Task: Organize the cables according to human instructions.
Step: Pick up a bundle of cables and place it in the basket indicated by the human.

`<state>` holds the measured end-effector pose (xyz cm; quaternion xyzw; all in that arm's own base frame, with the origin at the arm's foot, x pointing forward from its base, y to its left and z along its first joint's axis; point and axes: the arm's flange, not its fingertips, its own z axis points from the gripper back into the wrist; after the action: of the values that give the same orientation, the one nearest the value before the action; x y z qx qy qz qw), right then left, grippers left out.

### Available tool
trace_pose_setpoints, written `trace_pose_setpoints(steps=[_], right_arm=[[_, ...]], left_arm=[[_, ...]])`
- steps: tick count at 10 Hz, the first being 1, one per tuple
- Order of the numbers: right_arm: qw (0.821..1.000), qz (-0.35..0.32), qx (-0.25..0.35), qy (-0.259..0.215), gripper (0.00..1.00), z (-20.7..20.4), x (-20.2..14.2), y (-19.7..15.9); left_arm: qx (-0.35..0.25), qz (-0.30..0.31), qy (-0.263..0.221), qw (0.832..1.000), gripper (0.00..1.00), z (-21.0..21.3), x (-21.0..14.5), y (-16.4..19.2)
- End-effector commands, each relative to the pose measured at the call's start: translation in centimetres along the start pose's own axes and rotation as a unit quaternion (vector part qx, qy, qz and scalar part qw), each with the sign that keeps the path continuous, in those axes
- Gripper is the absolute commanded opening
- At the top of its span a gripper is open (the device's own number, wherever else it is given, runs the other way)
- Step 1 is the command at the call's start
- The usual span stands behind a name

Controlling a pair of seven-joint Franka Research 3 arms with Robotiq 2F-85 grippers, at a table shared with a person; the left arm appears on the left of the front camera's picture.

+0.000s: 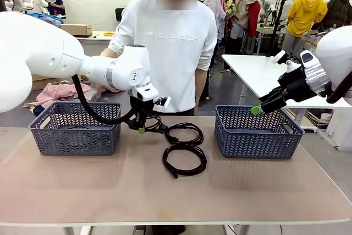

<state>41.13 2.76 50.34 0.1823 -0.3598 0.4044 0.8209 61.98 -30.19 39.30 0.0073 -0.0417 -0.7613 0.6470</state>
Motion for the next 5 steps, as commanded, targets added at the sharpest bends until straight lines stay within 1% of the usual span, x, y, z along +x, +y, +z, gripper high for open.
trace_pose_setpoints(steps=[1,3,5], right_arm=[[1.000,0.008,0.005,-0.014,1.00,-0.3,-0.1,-0.2],[1.000,0.008,0.005,-0.014,1.00,-0.3,-0.1,-0.2],[1.000,0.008,0.005,-0.014,1.00,-0.3,-0.1,-0.2]], left_arm=[[0.030,0.025,0.008,0.999,0.00,4.7,0.0,-0.4],[0.041,0.049,0.003,0.998,0.00,9.1,-0.9,-1.7],[0.062,0.088,0.015,0.994,0.00,13.0,-3.8,-4.3]])
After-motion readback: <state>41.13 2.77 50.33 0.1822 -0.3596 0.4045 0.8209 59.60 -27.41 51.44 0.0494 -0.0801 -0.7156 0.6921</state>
